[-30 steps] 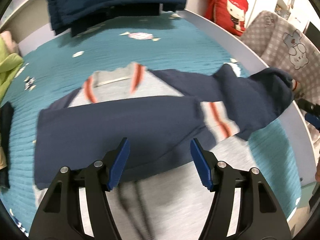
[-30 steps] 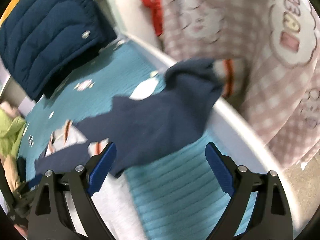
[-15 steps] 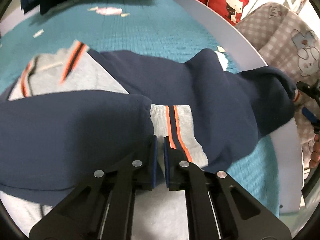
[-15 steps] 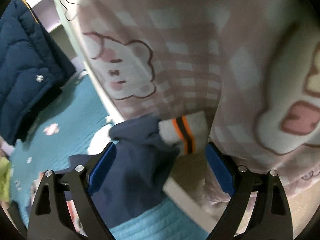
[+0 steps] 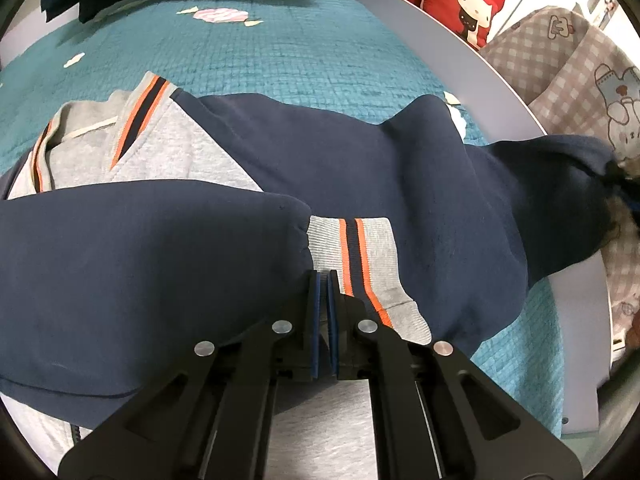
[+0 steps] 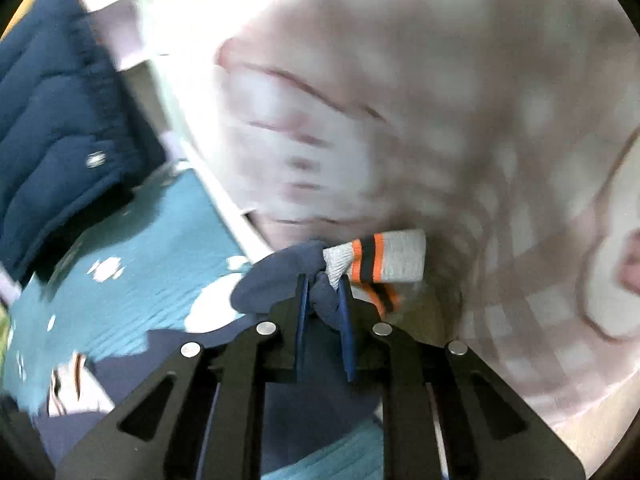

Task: Fold large clothes
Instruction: 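Grasp the other navy sleeve cuff with the right gripper, then fold the held sleeve across the jacket front with the right gripper and release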

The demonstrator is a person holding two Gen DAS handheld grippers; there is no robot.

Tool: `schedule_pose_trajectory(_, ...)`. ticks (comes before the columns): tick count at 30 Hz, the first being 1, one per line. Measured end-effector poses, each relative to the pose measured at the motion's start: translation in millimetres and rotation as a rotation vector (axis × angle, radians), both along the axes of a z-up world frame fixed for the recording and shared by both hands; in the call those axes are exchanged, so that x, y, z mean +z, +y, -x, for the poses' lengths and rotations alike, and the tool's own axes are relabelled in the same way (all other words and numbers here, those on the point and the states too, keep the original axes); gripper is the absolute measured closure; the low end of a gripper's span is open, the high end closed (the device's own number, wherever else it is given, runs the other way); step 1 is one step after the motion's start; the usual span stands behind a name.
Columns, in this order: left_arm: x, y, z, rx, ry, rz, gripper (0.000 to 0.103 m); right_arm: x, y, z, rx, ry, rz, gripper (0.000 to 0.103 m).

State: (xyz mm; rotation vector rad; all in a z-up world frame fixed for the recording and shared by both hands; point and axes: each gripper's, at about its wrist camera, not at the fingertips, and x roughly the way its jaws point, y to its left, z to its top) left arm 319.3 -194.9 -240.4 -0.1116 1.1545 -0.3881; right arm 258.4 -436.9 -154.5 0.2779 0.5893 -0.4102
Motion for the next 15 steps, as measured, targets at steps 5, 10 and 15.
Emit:
schedule_pose_trajectory(5, -0.7, 3.0, -1.3, 0.010, 0.014, 0.020, 0.098, -5.5, 77.3, 0.9, 0.319, 0.117, -0.011, 0.074)
schedule_pose_trajectory(10, -0.7, 1.5, 0.6, 0.016, 0.012, 0.016, 0.098, -17.1, 106.6, 19.9, 0.400, 0.126, 0.085, 0.036)
schedule_pose_trajectory(15, -1.2, 2.3, 2.0, 0.015, 0.007, 0.017, 0.098, -25.9, 75.6, 32.1, 0.387, 0.147, 0.075, 0.029)
